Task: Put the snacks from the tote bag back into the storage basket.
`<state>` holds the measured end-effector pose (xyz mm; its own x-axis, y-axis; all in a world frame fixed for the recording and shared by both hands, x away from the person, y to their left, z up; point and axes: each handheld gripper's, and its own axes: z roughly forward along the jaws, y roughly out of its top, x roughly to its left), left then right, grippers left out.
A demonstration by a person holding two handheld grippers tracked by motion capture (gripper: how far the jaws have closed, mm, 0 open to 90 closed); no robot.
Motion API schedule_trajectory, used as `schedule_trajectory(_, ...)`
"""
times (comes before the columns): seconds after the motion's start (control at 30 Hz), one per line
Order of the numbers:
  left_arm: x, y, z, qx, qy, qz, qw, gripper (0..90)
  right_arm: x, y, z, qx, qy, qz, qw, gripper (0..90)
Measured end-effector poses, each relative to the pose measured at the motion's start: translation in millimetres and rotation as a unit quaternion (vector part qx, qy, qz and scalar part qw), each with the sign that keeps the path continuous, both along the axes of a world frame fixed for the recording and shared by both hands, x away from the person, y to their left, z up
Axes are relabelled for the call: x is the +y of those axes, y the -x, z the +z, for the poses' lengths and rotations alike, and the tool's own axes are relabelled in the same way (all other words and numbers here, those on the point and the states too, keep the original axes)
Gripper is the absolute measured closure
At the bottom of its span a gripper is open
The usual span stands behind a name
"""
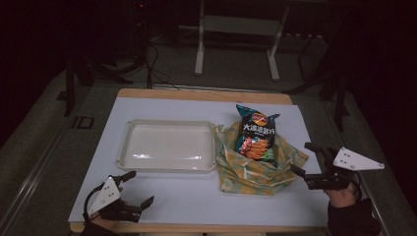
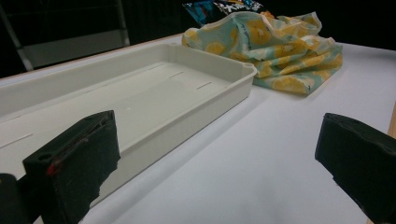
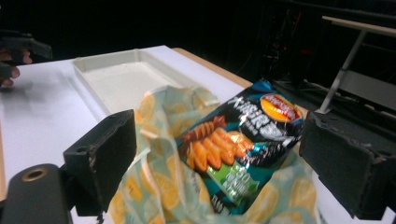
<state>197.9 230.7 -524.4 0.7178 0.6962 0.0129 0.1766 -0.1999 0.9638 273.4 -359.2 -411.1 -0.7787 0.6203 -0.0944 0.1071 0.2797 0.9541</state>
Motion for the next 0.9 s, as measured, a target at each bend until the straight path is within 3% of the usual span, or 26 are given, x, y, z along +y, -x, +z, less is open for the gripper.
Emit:
schedule_trajectory(0.2, -0.5, 0.1, 0.3, 0.000, 0.001, -0.002, 1.0000, 0.1, 5.7, -12.4, 7.9, -0.007, -0.002, -0.005, 1.0000, 10.7)
schedule_trajectory(0.27, -0.3, 0.0, 0.3, 0.000, 0.001, -0.002, 1.0000, 0.0, 9.5, -17.5, 10.5, -0.007, 0.001, -0.025, 0.9997, 10.7)
schedule_trajectory(0.5, -1.0, -0.1, 0.4, 0.001, -0.002, -0.003, 1.0000, 0.1, 14.8, -33.2, 15.2, -0.002, -0.003, -0.022, 0.9997, 10.6)
schedule_trajectory(0.9, -1.3, -0.3, 0.8, -0.002, -0.006, -0.004, 1.0000, 0.1, 22.3, -67.1, 22.8, -0.005, 0.018, -0.043, 0.9989, 10.8)
